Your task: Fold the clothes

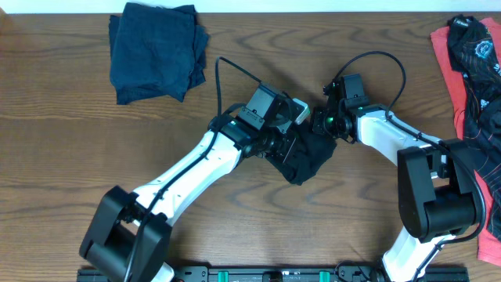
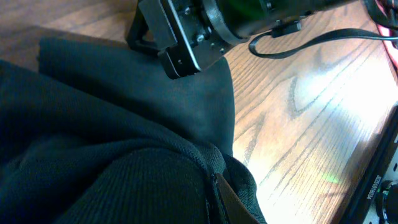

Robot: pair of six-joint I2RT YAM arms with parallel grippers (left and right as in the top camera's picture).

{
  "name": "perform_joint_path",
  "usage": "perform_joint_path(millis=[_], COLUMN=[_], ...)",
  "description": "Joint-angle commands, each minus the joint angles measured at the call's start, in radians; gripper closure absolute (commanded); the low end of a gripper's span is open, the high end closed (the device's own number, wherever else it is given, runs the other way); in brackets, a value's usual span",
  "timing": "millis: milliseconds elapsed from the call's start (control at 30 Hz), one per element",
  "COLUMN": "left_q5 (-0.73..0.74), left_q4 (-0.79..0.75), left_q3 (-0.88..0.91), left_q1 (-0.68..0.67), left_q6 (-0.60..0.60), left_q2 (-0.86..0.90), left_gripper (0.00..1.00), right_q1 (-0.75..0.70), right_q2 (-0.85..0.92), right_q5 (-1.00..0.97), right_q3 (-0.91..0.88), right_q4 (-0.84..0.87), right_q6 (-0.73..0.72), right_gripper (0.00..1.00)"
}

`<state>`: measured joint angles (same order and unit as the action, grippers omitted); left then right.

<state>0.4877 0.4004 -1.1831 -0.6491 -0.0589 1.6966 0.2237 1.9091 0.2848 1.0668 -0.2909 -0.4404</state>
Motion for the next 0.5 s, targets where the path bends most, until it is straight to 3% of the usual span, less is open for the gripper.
perform_joint_path(millis=[0, 267, 367, 467], left_q5=[0.047, 0.063, 0.063, 0.062], left_q4=[-0.019, -0.092, -0.108, -0.116], left_q3=[0.005, 0.005, 0.005, 0.005], left_q1=[0.002, -0.003, -0.016, -0.026], left_q6=[-0.029, -0.033, -0.033, -0.033], left_q2=[0.027, 0.058, 0.061, 0.063], left_gripper=[0.87, 0.86, 0.67, 0.63], right_q1=[0.012, 0.012, 0.012, 0.012], right_q2=[0.005, 0.005, 0.005, 0.005], right_q5=[0.011, 0.011, 0.01, 0.01], right_q3=[0.006, 0.006, 0.006, 0.006], right_q4=[-0.001, -0.001, -0.001, -0.001], right_q6=[-0.008, -0.008, -0.008, -0.008], right_gripper=[0.99, 0.99, 0.99, 0.99])
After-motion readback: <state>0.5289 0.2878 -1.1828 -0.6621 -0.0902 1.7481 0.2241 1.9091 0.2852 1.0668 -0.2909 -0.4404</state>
